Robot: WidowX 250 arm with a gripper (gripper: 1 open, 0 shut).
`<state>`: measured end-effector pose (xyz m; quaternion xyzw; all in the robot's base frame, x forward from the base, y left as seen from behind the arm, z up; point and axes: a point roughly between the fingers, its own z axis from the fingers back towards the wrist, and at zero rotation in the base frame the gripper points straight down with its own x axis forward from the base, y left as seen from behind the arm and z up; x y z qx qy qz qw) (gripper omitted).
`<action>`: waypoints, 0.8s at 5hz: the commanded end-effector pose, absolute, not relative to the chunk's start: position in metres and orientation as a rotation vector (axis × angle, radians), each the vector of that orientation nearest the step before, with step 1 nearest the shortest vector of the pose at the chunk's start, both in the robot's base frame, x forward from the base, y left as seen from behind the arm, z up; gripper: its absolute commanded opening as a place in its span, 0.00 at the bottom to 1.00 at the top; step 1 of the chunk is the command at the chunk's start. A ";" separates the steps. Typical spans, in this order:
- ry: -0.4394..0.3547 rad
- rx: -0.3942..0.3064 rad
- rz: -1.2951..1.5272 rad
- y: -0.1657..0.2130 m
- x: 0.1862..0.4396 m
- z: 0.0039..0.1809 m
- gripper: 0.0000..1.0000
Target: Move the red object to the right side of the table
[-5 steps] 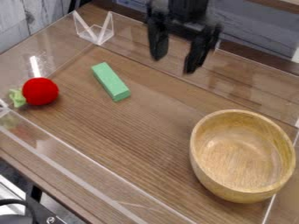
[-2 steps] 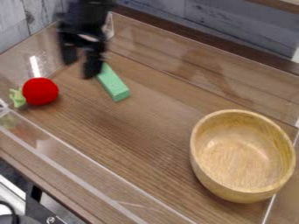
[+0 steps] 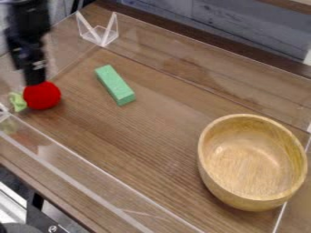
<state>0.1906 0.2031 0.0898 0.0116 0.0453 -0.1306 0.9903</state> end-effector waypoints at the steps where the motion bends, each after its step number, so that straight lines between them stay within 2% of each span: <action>1: 0.063 0.051 -0.223 0.214 0.195 0.093 1.00; 2: 0.070 0.040 -0.212 0.216 0.201 0.083 1.00; 4: 0.073 0.031 -0.243 0.212 0.223 0.086 1.00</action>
